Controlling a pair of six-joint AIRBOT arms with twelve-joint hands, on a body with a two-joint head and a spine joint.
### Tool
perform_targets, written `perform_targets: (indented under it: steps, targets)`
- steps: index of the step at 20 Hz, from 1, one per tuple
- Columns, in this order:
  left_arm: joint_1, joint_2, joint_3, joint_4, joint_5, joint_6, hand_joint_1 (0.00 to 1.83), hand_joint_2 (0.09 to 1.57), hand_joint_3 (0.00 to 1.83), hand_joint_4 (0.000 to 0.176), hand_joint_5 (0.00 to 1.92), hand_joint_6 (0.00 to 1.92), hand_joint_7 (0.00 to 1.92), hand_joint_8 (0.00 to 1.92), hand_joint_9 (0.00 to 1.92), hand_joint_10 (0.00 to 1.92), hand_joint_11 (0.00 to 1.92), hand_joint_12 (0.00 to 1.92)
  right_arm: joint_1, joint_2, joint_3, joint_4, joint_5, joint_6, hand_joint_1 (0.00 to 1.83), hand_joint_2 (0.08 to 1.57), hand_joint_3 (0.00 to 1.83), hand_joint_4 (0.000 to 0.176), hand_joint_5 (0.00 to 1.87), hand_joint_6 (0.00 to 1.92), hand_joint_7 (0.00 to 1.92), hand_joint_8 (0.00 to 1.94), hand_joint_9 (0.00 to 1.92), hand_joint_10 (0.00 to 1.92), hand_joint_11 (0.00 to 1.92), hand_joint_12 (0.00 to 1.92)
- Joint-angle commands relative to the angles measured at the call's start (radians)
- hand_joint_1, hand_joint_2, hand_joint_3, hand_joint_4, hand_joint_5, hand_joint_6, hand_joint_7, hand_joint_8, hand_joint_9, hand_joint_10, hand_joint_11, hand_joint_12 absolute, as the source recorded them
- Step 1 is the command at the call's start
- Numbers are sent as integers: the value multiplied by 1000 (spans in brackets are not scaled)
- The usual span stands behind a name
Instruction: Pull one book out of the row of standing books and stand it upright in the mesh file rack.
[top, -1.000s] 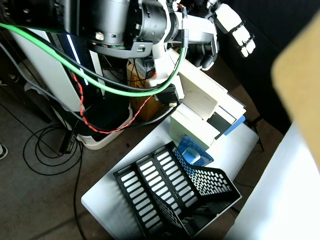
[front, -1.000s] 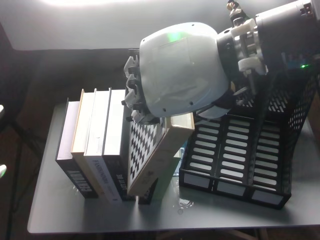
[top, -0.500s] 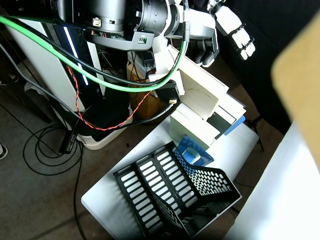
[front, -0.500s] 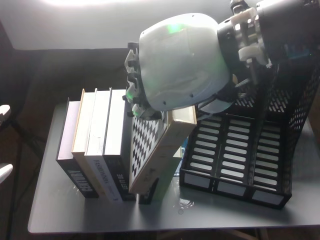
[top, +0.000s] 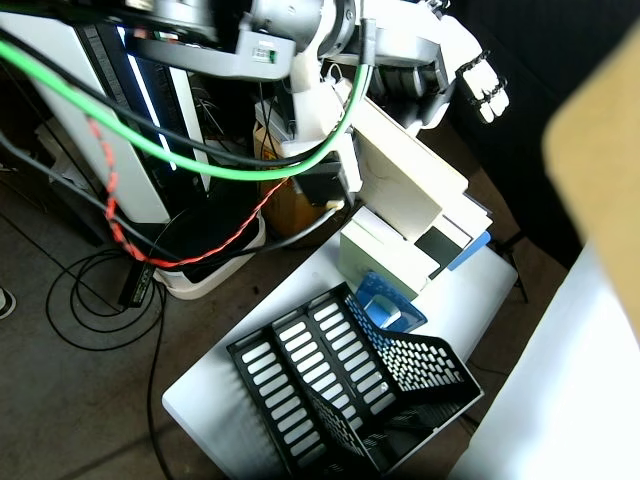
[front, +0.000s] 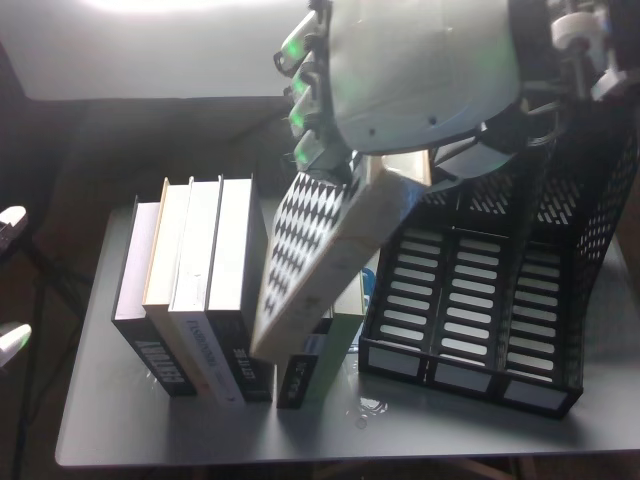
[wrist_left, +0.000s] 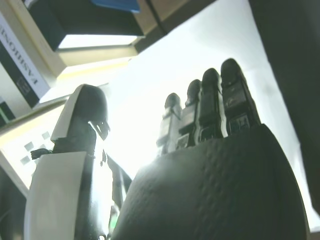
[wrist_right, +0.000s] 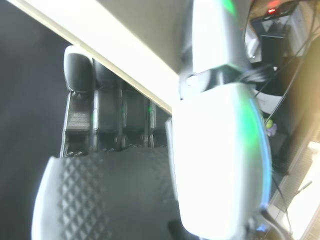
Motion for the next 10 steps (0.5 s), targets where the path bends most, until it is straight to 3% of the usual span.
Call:
perform_targets:
  steps: [1, 2, 3, 6, 9, 10]
  targets:
    - [-4, -5, 7, -8, -104, 0, 678, 1344, 5, 80, 0, 0, 0, 0, 0, 0, 0, 0, 17, 16, 0, 4, -44, 0, 1355, 1179, 0, 0, 891, 1105, 844, 1215, 716, 1464, 428, 1755]
    - [-4, -6, 8, -7, -101, 0, 693, 1345, 4, 71, 0, 0, 0, 0, 0, 0, 0, 0, 18, 24, -1, 3, -45, 5, 1354, 1183, 1, 0, 881, 1080, 804, 1310, 734, 1463, 431, 1802]
    - [-4, -8, 9, -5, -97, 0, 698, 1344, 4, 79, 0, 0, 0, 0, 0, 0, 0, 0, 18, 31, -1, 2, -46, 8, 1347, 1196, 3, 0, 871, 1151, 798, 1303, 672, 1496, 354, 1839]
    - [-6, -11, 12, -5, -89, 0, 714, 1334, 0, 83, 0, 0, 0, 0, 0, 0, 0, 0, 20, 49, -2, -11, -48, 38, 1352, 1186, 0, 0, 828, 1247, 858, 1187, 718, 1448, 407, 1795]
    - [-12, -13, 14, 0, -83, 0, 736, 1323, 0, 75, 0, 0, 0, 0, 0, 0, 0, 0, 26, 69, -4, -27, -48, 72, 1351, 1194, 2, 0, 831, 1198, 810, 1263, 723, 1499, 547, 1765]
    - [-17, -14, 16, 5, -77, 1, 732, 1321, 0, 75, 0, 0, 0, 0, 0, 0, 0, 0, 40, 89, -6, -78, -48, 127, 1349, 1200, 3, 0, 816, 1230, 798, 1278, 714, 1508, 540, 1754]
